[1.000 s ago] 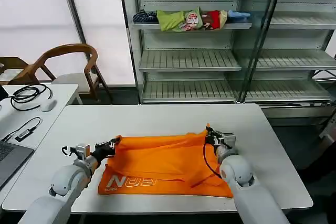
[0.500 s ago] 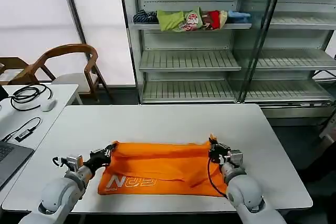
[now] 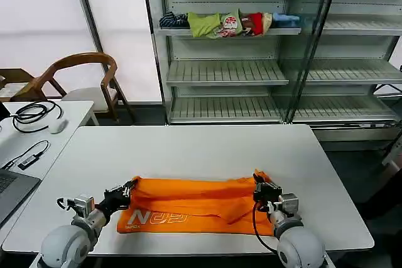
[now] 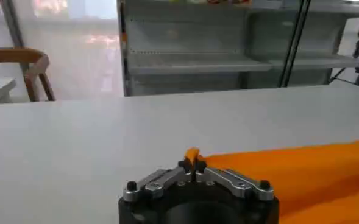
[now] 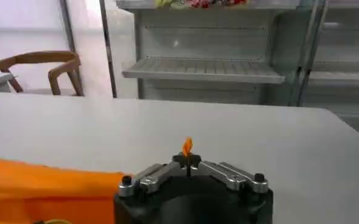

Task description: Fold and organize the clothes.

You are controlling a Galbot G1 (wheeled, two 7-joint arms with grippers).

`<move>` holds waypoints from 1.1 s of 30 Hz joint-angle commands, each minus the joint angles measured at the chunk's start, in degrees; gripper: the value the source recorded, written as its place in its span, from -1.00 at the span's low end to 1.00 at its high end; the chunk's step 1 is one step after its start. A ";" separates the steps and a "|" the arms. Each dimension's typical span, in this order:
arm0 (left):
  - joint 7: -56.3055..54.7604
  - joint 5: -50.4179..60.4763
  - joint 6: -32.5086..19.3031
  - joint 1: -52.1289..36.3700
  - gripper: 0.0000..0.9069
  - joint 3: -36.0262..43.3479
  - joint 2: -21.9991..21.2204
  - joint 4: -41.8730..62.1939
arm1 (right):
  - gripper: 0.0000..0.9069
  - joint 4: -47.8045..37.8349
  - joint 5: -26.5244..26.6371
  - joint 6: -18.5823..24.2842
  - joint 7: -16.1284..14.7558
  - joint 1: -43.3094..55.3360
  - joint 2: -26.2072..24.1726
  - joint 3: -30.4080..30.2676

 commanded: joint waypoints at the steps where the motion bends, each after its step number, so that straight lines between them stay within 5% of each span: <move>1: 0.16 0.65 -0.21 3.70 -0.93 -0.93 0.04 -1.97 | -1.00 3.46 -0.67 0.04 0.05 -4.02 -0.05 0.34; 25: 0.13 3.36 -1.06 2.14 -0.91 0.65 -0.43 0.25 | -1.00 1.96 -2.98 0.26 0.22 -6.11 0.37 0.67; 26: 0.08 3.72 -1.14 1.92 -0.24 0.82 -0.43 0.41 | -1.00 1.74 -3.07 0.29 0.20 -6.04 0.43 0.47; 27: 0.02 4.05 -1.03 1.83 1.00 0.93 -0.40 0.73 | 0.78 1.63 -3.23 0.32 0.19 -6.05 0.45 0.40; 28: -0.11 4.49 -0.91 1.81 1.00 1.00 -0.33 0.76 | 1.00 1.47 -3.47 0.35 0.17 -6.05 0.47 0.26; 33: -0.17 5.98 1.04 3.36 1.00 0.51 0.16 -0.85 | 1.00 1.73 -3.53 0.45 -0.03 -6.73 0.23 0.28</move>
